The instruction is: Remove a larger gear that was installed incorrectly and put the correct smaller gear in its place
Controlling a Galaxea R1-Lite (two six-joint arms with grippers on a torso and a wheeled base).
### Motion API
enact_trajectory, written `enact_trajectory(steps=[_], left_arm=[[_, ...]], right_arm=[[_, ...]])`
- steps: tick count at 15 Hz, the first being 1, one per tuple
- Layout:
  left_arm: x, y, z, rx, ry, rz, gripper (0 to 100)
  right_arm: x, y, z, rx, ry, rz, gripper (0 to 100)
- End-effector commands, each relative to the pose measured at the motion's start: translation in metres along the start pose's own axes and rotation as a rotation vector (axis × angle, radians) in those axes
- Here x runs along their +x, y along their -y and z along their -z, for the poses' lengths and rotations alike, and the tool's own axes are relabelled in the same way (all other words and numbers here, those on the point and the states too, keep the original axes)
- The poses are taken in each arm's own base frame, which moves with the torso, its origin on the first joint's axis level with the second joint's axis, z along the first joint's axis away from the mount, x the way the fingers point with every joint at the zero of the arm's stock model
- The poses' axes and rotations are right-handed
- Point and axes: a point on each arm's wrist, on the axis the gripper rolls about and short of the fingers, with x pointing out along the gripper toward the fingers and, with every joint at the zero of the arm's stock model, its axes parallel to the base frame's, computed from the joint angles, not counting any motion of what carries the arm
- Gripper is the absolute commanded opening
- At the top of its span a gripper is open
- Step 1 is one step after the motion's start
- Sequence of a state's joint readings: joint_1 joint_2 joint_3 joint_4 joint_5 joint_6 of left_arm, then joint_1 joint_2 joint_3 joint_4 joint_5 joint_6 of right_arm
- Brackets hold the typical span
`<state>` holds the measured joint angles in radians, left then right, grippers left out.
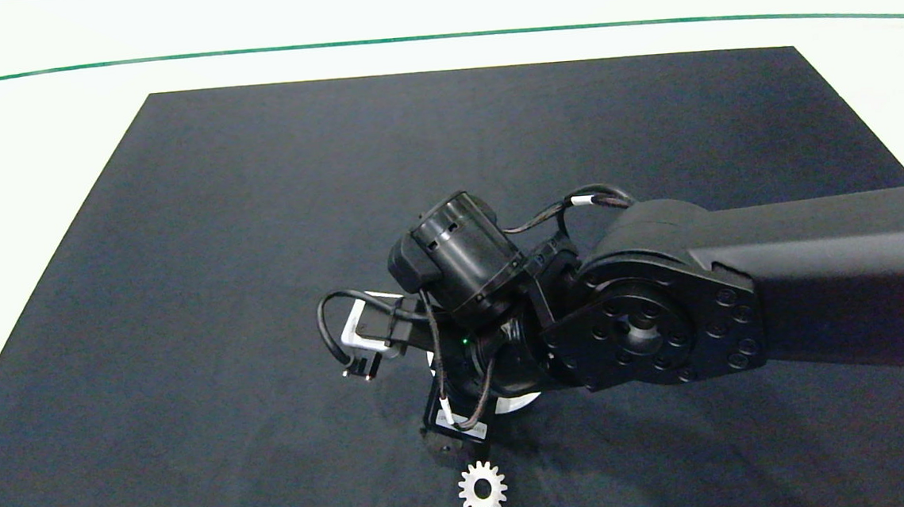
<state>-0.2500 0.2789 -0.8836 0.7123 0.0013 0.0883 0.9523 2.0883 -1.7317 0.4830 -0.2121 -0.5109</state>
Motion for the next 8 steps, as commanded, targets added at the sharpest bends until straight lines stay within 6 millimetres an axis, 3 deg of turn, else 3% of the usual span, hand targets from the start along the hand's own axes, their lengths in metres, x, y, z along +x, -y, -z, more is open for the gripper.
enact_trajectory(steps=[1, 8], left_arm=[[0.0002, 0.0001, 0.0011, -0.001, -0.006, 0.0, 100], [-0.0008, 0.0001, 0.0016, -0.001, -0.001, 0.0, 100]], right_arm=[[0.0002, 0.0007, 0.0011, -0.002, -0.005, 0.0, 94], [0.0016, 0.0007, 0.0044, 0.001, -0.03, -0.006, 81]])
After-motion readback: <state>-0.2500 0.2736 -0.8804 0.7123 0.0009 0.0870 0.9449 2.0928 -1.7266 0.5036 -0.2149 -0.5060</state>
